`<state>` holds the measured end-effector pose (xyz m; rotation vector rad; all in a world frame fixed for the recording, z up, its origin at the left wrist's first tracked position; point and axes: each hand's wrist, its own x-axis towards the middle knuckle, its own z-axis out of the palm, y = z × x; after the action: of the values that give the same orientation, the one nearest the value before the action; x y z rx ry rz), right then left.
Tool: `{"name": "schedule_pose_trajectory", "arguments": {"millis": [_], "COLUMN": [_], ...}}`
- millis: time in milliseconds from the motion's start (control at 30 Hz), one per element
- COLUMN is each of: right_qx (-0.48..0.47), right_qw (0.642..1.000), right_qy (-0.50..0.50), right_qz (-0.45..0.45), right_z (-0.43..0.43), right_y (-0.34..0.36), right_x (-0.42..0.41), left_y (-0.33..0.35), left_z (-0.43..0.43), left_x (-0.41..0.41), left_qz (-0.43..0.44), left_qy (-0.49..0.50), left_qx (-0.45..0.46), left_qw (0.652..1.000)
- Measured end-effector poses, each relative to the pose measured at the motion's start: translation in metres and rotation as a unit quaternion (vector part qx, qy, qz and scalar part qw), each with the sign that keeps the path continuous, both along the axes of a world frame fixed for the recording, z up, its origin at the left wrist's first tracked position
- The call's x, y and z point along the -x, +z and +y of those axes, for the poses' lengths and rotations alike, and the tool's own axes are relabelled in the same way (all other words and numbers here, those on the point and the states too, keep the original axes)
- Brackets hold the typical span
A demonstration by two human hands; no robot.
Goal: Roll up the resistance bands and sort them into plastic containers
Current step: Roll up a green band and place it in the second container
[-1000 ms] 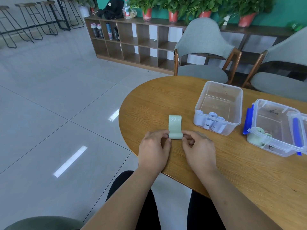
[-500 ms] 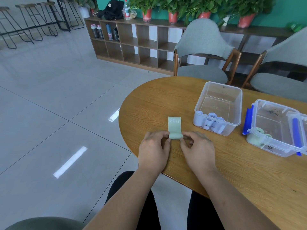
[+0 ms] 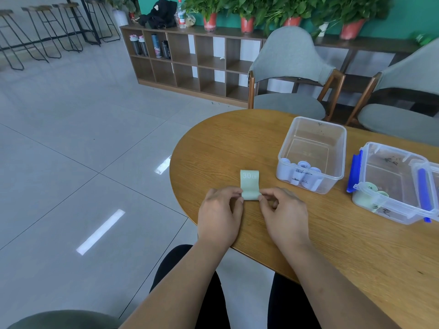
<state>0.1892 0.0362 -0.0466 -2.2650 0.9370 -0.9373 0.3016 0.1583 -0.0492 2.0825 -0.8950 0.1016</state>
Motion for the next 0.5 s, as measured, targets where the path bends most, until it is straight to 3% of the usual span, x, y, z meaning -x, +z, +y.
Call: {"name": "schedule_pose_trajectory", "arguments": {"millis": [233,500], "right_qx": [0.0,-0.02], "right_qw": [1.0,1.0], "right_qy": [0.005,0.009], "right_qz": [0.026,-0.006], "right_z": [0.0012,0.0025], "right_y": [0.001,0.0039], "right_x": [-0.0011,0.0], "left_y": [-0.0004,0.0011], "left_z": [0.0011,0.0006], "left_x": [-0.0003,-0.0005], "left_qz": [-0.005,0.007], "left_qy": [-0.009,-0.002], "left_qx": [-0.004,0.006], "left_qw": [1.0,1.0]}}
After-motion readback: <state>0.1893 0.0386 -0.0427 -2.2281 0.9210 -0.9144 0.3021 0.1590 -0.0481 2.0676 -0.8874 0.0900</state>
